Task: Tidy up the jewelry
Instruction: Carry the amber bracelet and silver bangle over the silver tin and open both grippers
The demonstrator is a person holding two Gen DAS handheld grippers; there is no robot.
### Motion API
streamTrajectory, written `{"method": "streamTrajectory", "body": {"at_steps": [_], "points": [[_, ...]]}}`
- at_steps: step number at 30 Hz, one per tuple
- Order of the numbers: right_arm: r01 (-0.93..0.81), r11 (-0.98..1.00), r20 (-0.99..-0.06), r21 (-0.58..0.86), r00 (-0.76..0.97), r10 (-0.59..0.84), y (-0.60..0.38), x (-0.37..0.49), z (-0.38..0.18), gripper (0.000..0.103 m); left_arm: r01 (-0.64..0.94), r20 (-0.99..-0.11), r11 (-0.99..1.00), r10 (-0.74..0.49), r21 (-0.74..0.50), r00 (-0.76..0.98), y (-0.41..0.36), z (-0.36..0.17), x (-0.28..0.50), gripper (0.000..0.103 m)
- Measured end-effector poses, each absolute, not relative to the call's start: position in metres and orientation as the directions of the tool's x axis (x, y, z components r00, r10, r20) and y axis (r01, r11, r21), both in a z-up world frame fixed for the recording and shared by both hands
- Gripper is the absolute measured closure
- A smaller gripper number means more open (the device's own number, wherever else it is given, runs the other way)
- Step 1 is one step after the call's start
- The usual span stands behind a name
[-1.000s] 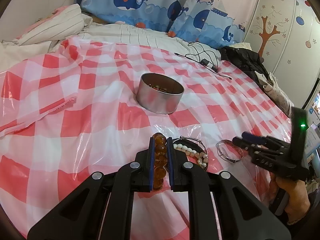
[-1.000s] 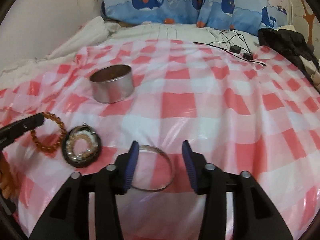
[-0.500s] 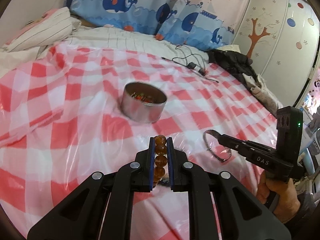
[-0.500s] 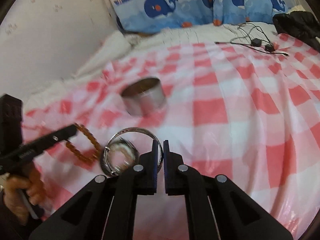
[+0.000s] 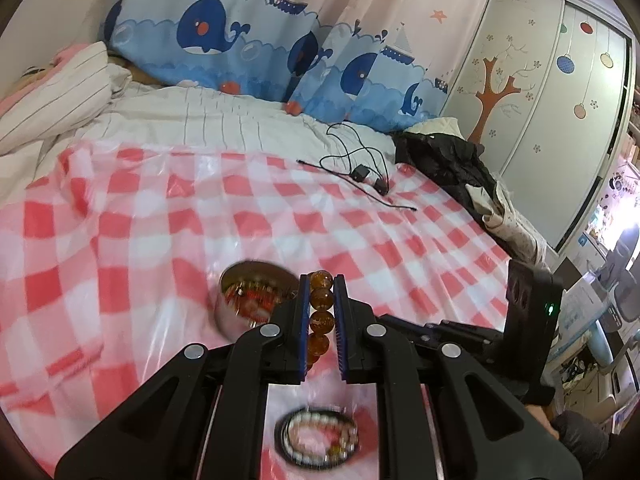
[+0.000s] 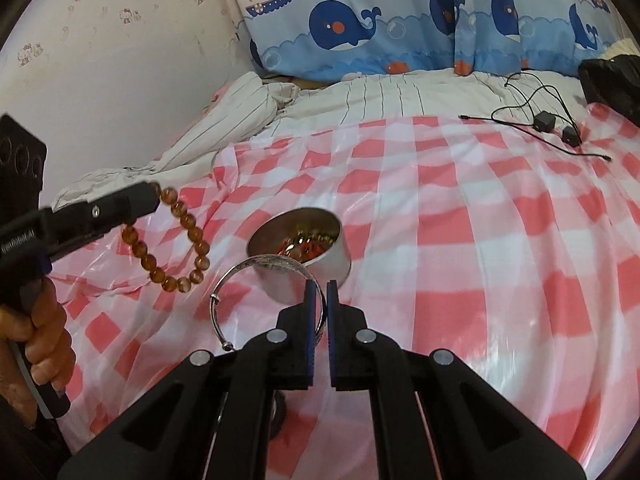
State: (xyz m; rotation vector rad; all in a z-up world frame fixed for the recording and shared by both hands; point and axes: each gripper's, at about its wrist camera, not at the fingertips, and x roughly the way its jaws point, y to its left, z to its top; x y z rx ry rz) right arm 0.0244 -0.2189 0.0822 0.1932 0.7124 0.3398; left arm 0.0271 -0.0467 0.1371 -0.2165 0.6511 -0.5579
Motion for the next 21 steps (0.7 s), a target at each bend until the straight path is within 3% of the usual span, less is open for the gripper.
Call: {"method": "streamTrajectory", "body": {"at_steps": [5, 9, 12, 19, 20, 21], "points": [[-0.24, 0.935, -0.606, 0.261, 0.713, 0.352, -0.219, 0.044, 0.084, 0.097, 0.417, -0.518, 0.827, -0.561, -0.376, 0.646, -0.061, 0.126, 0.062, 0.093], [-0.246, 0.939, -0.615, 0.239, 0.71, 0.343, -0.214, 0.061, 0.082, 0.097, 0.309, -0.642, 0.887, -0.462, -0.343, 0.612, -0.062, 0.088, 0.105, 0.091], [-0.263, 0.94, -0.618, 0.219, 0.708, 0.342, -0.207, 0.07, 0.083, 0.097, 0.282, -0.662, 0.898, -0.439, -0.337, 0.607, -0.051, 0.079, 0.111, 0.091], [-0.284, 0.947, -0.625, 0.152, 0.714, 0.315, -0.177, 0.105, 0.081, 0.097, 0.263, -0.658, 0.912, -0.41, -0.315, 0.632, -0.019, 0.078, 0.093, 0.073], [-0.27, 0.953, -0.639, 0.141, 0.71, 0.295, -0.174, 0.113, 0.076, 0.094, 0.257, -0.658, 0.912, -0.409, -0.32, 0.632, -0.015, 0.076, 0.09, 0.072], [-0.262, 0.954, -0.656, 0.145, 0.696, 0.291, -0.172, 0.119, 0.069, 0.077, 0.253, -0.658, 0.911, -0.41, -0.325, 0.631, -0.013, 0.074, 0.087, 0.071]]}}
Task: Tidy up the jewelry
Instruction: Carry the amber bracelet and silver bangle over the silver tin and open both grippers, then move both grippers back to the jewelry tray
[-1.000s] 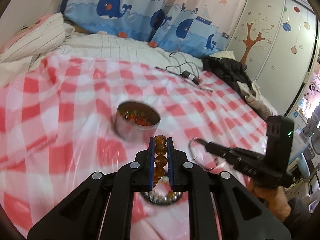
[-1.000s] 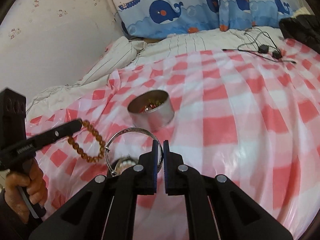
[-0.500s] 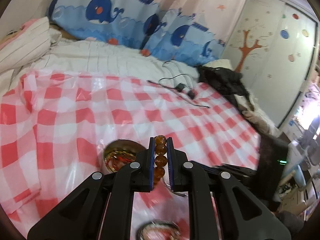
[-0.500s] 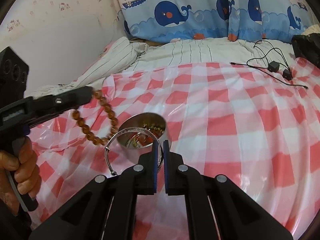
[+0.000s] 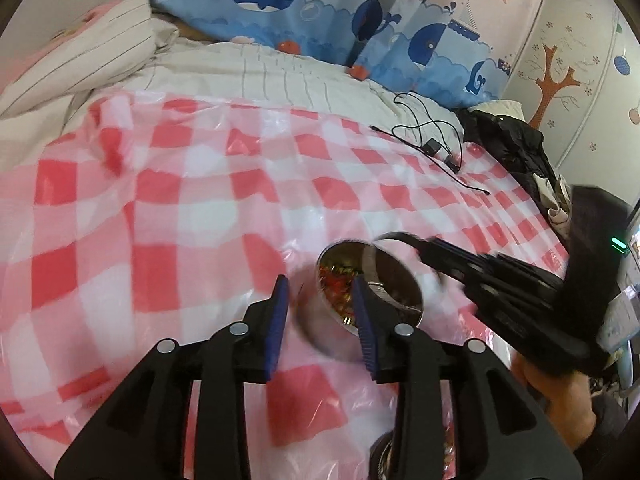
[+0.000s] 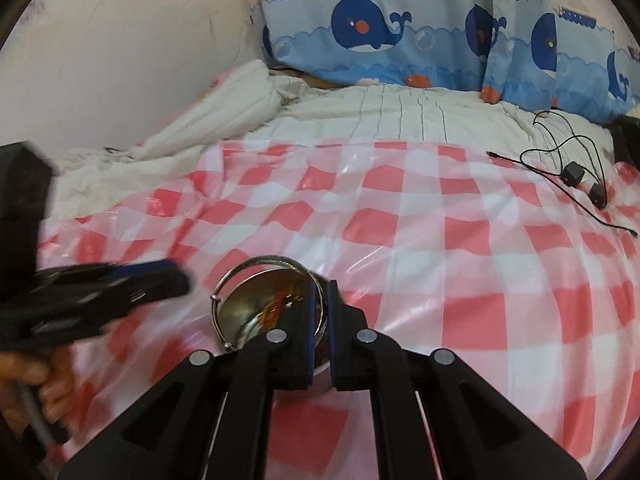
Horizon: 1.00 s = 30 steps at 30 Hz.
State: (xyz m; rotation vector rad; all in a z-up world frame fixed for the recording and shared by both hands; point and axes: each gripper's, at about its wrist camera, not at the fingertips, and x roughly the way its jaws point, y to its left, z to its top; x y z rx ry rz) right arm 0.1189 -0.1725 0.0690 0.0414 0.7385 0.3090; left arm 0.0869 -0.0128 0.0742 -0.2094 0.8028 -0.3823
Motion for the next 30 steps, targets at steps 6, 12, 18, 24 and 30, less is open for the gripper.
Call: {"method": "streamTrajectory", "body": {"at_steps": [6, 12, 18, 24, 30], "points": [[-0.235, 0.957, -0.647, 0.169, 0.706, 0.288, -0.193, 0.081, 0.066, 0.062, 0.263, -0.678, 0.915, -0.403, -0.305, 0.615, -0.011, 0.063, 0.049, 0.064], [-0.17, 0.955, -0.654, 0.243, 0.699, 0.29, -0.224, -0.01, 0.058, 0.046, 0.239, -0.669, 0.929, -0.369, -0.282, 0.645, -0.013, 0.052, -0.012, 0.045], [-0.097, 0.957, -0.688, 0.273, 0.675, 0.265, -0.225, -0.051, 0.032, 0.035, 0.153, -0.677, 0.934, -0.341, -0.323, 0.652, -0.012, 0.025, -0.057, 0.033], [-0.067, 0.954, -0.703, 0.293, 0.66, 0.263, -0.228, -0.052, 0.022, 0.03, 0.159, -0.676, 0.942, -0.323, -0.294, 0.663, -0.017, 0.017, -0.063, 0.028], [-0.076, 0.955, -0.701, 0.286, 0.663, 0.263, -0.226, -0.056, 0.022, 0.02, 0.172, -0.674, 0.94, -0.332, -0.295, 0.66, -0.019, 0.016, -0.062, 0.023]]}}
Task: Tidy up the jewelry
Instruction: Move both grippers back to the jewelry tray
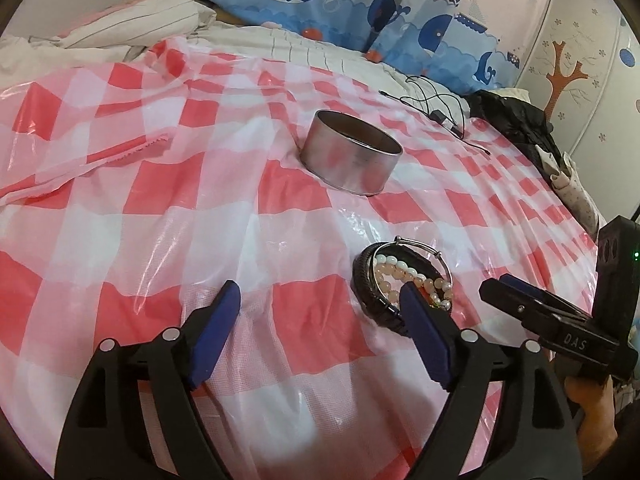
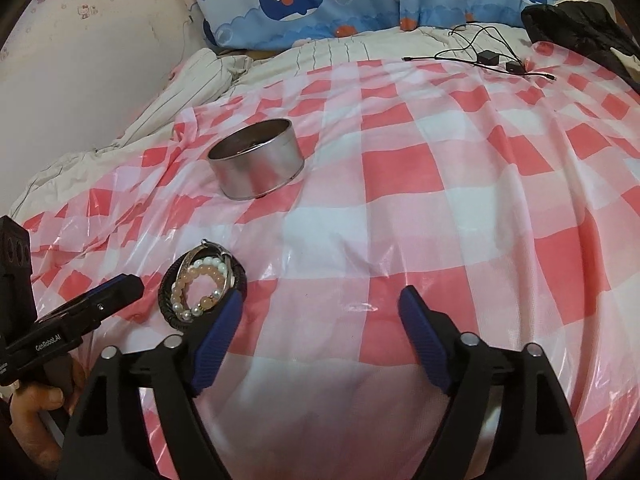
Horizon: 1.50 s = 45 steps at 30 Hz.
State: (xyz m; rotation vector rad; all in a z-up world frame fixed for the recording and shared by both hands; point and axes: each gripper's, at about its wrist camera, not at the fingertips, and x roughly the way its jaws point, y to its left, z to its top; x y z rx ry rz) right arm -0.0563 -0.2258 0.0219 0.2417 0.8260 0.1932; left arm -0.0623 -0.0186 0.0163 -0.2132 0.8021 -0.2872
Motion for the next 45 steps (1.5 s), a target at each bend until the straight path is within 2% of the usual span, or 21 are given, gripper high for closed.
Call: {"method": "streamTrajectory", "body": {"at_steps": [7, 20, 25, 27, 28, 30, 33, 39, 40, 42, 45], "points": [[-0.082, 0.958, -0.709, 0.273, 0.656, 0.259, -0.222, -0.055, 0.021, 0.018, 0.181, -0.694, 0.948, -0.315, -0.261, 0.647, -0.027, 0.016, -0.06, 0.019], [-0.091, 0.961, -0.709, 0.261, 0.657, 0.255, -0.218, -0.056, 0.023, 0.018, 0.178, -0.713, 0.961, -0.275, -0.21, 0.645, -0.035, 0.016, -0.059, 0.018], [-0.162, 0.954, -0.629, 0.253, 0.722, 0.29, -0.211, -0.068, 0.039, 0.018, 0.133, -0.698, 0.973, -0.228, -0.189, 0.679, -0.032, 0.019, -0.063, 0.018], [-0.247, 0.929, -0.609, 0.275, 0.703, 0.367, -0.202, -0.062, 0.045, 0.029, 0.103, -0.685, 0.972, -0.222, -0.211, 0.694, -0.025, 0.02, -0.064, 0.018], [-0.271, 0.923, -0.62, 0.274, 0.684, 0.385, -0.197, -0.056, 0.045, 0.033, 0.093, -0.681, 0.97, -0.223, -0.223, 0.698, -0.022, 0.02, -0.064, 0.018], [-0.327, 0.904, -0.647, 0.275, 0.633, 0.425, -0.186, -0.037, 0.044, 0.052, 0.07, -0.671, 0.961, -0.238, -0.268, 0.702, -0.014, 0.02, -0.064, 0.018], [-0.371, 0.889, -0.681, 0.269, 0.579, 0.448, -0.176, -0.016, 0.04, 0.066, 0.049, -0.667, 0.946, -0.262, -0.321, 0.697, -0.006, 0.018, -0.061, 0.018], [-0.424, 0.868, -0.725, 0.258, 0.509, 0.464, -0.158, -0.001, 0.026, 0.07, 0.011, -0.656, 0.918, -0.291, -0.396, 0.696, 0.001, 0.014, -0.055, 0.017], [-0.422, 0.869, -0.726, 0.258, 0.509, 0.462, -0.159, -0.001, 0.025, 0.073, 0.007, -0.655, 0.915, -0.295, -0.404, 0.696, 0.002, 0.013, -0.053, 0.017], [-0.415, 0.869, -0.721, 0.27, 0.511, 0.468, -0.164, -0.003, 0.026, 0.091, 0.004, -0.653, 0.912, -0.298, -0.411, 0.697, 0.002, 0.012, -0.053, 0.016], [-0.392, 0.851, -0.687, 0.348, 0.512, 0.517, -0.176, -0.003, 0.03, 0.094, 0.003, -0.652, 0.91, -0.299, -0.414, 0.697, 0.002, 0.012, -0.052, 0.016]]}}
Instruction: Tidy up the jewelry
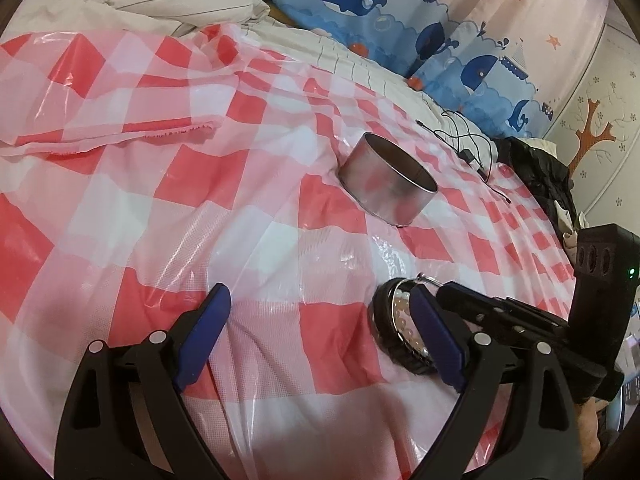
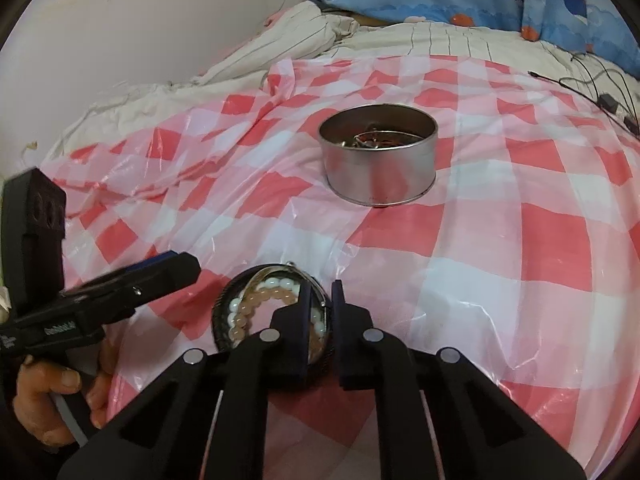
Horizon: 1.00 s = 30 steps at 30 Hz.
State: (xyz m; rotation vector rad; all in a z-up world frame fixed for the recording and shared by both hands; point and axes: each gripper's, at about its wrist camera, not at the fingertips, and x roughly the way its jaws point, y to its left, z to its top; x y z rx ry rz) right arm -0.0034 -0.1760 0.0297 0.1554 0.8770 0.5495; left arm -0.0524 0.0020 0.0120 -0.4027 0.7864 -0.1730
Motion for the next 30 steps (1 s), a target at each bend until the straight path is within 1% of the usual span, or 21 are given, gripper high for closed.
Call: {"method": "streamTrajectory", "body": {"at_steps": [3, 9, 12, 14, 17, 20, 23, 24, 26, 30], "points": [[-0.345, 0.805, -0.62, 0.483, 0.514, 0.592, -0.196, -0.003, 0.032, 0.095, 0.003, -0.649, 0.908, -0.302, -0.419, 0.698, 0.003, 0.012, -0.052, 0.016], [-0.24, 0.693, -0.501, 0.68, 0.539, 0.677, -0.233, -0.002, 0.028, 0.095, 0.003, -0.649, 0.908, -0.303, -0.42, 0.698, 0.003, 0.012, -0.052, 0.016], [-0.194, 0.652, -0.457, 0.733, 0.57, 0.683, -0.249, -0.002, 0.026, 0.095, 0.004, -0.649, 0.908, -0.303, -0.419, 0.698, 0.003, 0.012, -0.052, 0.016], [-0.168, 0.647, -0.451, 0.744, 0.588, 0.671, -0.257, 0.0, 0.025, 0.095, 0.004, -0.649, 0.908, -0.302, -0.419, 0.698, 0.003, 0.012, -0.052, 0.015], [-0.158, 0.591, -0.406, 0.791, 0.588, 0.7, -0.263, 0.001, 0.021, 0.095, 0.004, -0.651, 0.91, -0.3, -0.415, 0.697, 0.002, 0.012, -0.052, 0.015], [-0.17, 0.624, -0.43, 0.763, 0.588, 0.685, -0.259, 0.0, 0.026, 0.095, 0.007, -0.66, 0.919, -0.288, -0.394, 0.694, -0.001, 0.012, -0.052, 0.014], [-0.104, 0.755, -0.544, 0.647, 0.631, 0.553, -0.259, -0.001, 0.029, 0.095, 0.023, -0.671, 0.934, -0.273, -0.356, 0.689, -0.008, 0.015, -0.052, 0.012], [-0.072, 0.772, -0.554, 0.632, 0.654, 0.515, -0.266, -0.002, 0.029, 0.095, 0.029, -0.675, 0.938, -0.27, -0.345, 0.686, -0.01, 0.015, -0.052, 0.011], [-0.043, 0.743, -0.53, 0.668, 0.674, 0.515, -0.278, -0.003, 0.026, 0.095, 0.033, -0.68, 0.942, -0.266, -0.335, 0.683, -0.012, 0.015, -0.051, 0.01], [0.001, 0.74, -0.549, 0.672, 0.671, 0.498, -0.287, -0.001, 0.02, 0.095, 0.034, -0.679, 0.943, -0.264, -0.332, 0.685, -0.012, 0.017, -0.052, 0.01]]}}
